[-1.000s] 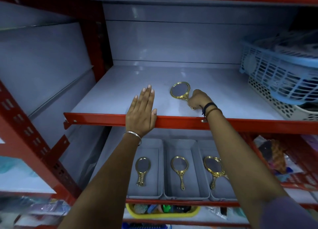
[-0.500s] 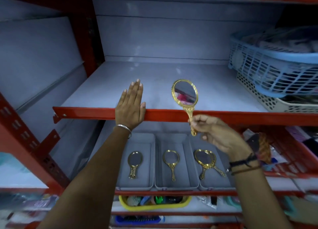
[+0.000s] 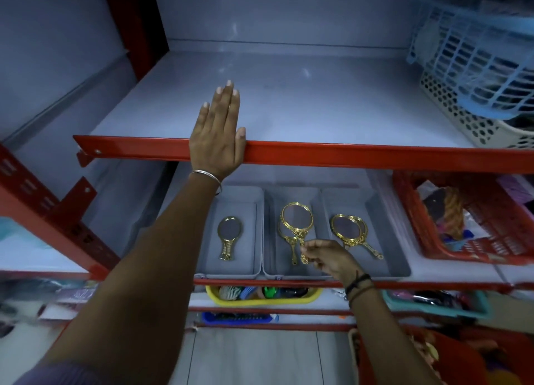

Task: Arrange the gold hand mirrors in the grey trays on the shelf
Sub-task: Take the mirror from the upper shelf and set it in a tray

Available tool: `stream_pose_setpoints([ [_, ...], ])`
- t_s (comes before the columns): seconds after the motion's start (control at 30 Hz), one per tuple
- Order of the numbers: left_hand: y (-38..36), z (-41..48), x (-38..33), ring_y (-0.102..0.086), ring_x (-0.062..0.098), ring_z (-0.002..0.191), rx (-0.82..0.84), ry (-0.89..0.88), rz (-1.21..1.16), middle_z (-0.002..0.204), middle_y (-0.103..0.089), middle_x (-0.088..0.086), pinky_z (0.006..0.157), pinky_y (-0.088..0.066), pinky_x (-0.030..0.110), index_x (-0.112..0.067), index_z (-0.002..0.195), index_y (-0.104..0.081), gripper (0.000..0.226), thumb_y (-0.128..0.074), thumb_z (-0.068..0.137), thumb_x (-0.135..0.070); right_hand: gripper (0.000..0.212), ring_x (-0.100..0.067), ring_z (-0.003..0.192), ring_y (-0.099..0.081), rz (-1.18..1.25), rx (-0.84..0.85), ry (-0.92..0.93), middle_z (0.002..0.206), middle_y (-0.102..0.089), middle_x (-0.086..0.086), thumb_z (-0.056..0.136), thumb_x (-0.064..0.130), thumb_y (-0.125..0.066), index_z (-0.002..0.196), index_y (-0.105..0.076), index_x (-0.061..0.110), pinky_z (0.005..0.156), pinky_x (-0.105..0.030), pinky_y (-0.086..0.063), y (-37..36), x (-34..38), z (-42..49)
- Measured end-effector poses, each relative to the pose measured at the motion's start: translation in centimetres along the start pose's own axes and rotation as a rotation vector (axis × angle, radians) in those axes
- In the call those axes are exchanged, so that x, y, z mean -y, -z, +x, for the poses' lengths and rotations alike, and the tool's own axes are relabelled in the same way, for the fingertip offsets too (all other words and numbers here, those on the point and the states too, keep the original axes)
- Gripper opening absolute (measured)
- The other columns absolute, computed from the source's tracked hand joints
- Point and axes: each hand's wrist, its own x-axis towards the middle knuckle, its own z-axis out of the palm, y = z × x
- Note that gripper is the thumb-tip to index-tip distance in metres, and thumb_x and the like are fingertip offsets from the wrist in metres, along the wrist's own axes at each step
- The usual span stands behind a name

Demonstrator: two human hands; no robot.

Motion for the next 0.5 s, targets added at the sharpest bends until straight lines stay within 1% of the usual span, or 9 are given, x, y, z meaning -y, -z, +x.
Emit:
stream_pose_setpoints([
  [0.03,0.0,0.0,0.0,-0.037,0.026,0.14,-0.005,-0.001,0.005,0.15,-0.04,0.015,0.116,-0.018,0.032,-0.001,0.143,-0.036,0.059,-0.029,0.091,-0.028,0.016,-0.003,0.046,-0.046,-0.018,-0.016,-0.021,0.063,-0.057,0.0,0.086,0.001,-0.063,0.074,-0.062,0.011,0.04,-0.011,-0.037,-0.4,-0.3,1.4],
  [0.1,0.0,0.0,-0.1,-0.038,0.027,0.14,-0.018,-0.003,-0.002,0.149,-0.04,0.015,0.115,-0.022,0.035,-0.001,0.142,-0.036,0.059,-0.029,0.091,-0.028,0.015,-0.006,0.046,-0.045,-0.059,-0.039,-0.047,0.065,-0.056,-0.003,0.085,0.001,-0.064,0.073,-0.062,0.01,0.038,-0.012,-0.038,-0.8,-1.0,3.9],
  [0.2,-0.3,-0.1,0.0,-0.037,0.026,0.14,-0.035,-0.011,0.0,0.149,-0.041,0.014,0.116,-0.021,0.034,-0.001,0.142,-0.036,0.059,-0.028,0.091,-0.029,0.014,-0.009,0.046,-0.042,-0.087,-0.103,-0.077,0.061,-0.053,-0.004,0.085,0.0,-0.064,0.074,-0.062,0.009,0.035,-0.011,-0.038,-1.1,-1.6,6.3],
  [0.27,-0.6,-0.1,0.2,-0.037,0.026,0.14,-0.051,-0.014,0.008,0.149,-0.041,0.014,0.119,-0.011,0.027,-0.001,0.143,-0.036,0.059,-0.028,0.091,-0.029,0.018,-0.011,0.046,-0.038,-0.108,-0.126,-0.097,0.056,-0.05,-0.005,0.085,-0.001,-0.063,0.07,-0.061,0.009,0.035,-0.013,-0.035,-1.1,-2.1,7.3],
  [0.33,-0.8,-0.2,0.3,-0.037,0.026,0.14,-0.072,-0.014,0.01,0.15,-0.041,0.014,0.12,0.002,0.02,-0.001,0.143,-0.035,0.059,-0.027,0.091,-0.029,0.024,-0.013,0.045,-0.036,-0.178,-0.134,-0.107,0.049,-0.048,-0.005,0.086,0.0,-0.063,0.064,-0.06,0.009,0.039,-0.019,-0.033,-1.2,-2.6,8.0],
  [0.37,-0.8,-0.2,0.3,-0.038,0.026,0.14,-0.073,-0.015,0.016,0.149,-0.041,0.014,0.12,0.001,0.02,-0.001,0.142,-0.036,0.059,-0.027,0.091,-0.029,0.025,-0.014,0.045,-0.035,-0.223,-0.137,-0.111,0.042,-0.048,-0.002,0.086,0.001,-0.063,0.063,-0.06,0.009,0.043,-0.022,-0.033,-1.2,-2.9,8.3],
  [0.43,-0.8,-0.2,0.3,-0.04,0.027,0.138,-0.064,-0.021,0.025,0.148,-0.043,0.015,0.118,-0.012,0.027,0.0,0.141,-0.037,0.059,-0.028,0.091,-0.029,0.018,-0.015,0.046,-0.037,-0.279,-0.16,-0.11,0.029,-0.047,0.005,0.084,0.002,-0.066,0.067,-0.064,0.005,0.045,-0.023,-0.033,-1.3,-3.2,8.6],
  [0.47,-0.7,-0.2,0.2,-0.04,0.027,0.138,-0.054,-0.025,0.024,0.148,-0.043,0.015,0.116,-0.017,0.031,0.0,0.141,-0.038,0.059,-0.028,0.091,-0.029,0.009,-0.015,0.047,-0.04,-0.293,-0.176,-0.096,0.03,-0.05,0.007,0.083,0.003,-0.067,0.074,-0.067,0.002,0.046,-0.023,-0.036,-1.4,-3.3,8.7],
  [0.5,-0.7,-0.1,0.2,-0.04,0.028,0.138,-0.044,-0.027,0.02,0.147,-0.043,0.016,0.115,-0.019,0.033,0.0,0.141,-0.038,0.059,-0.028,0.091,-0.029,0.006,-0.015,0.049,-0.043,-0.321,-0.193,-0.078,0.037,-0.054,0.005,0.083,0.005,-0.068,0.084,-0.069,-0.001,0.049,-0.023,-0.04,-1.5,-3.2,8.7],
])
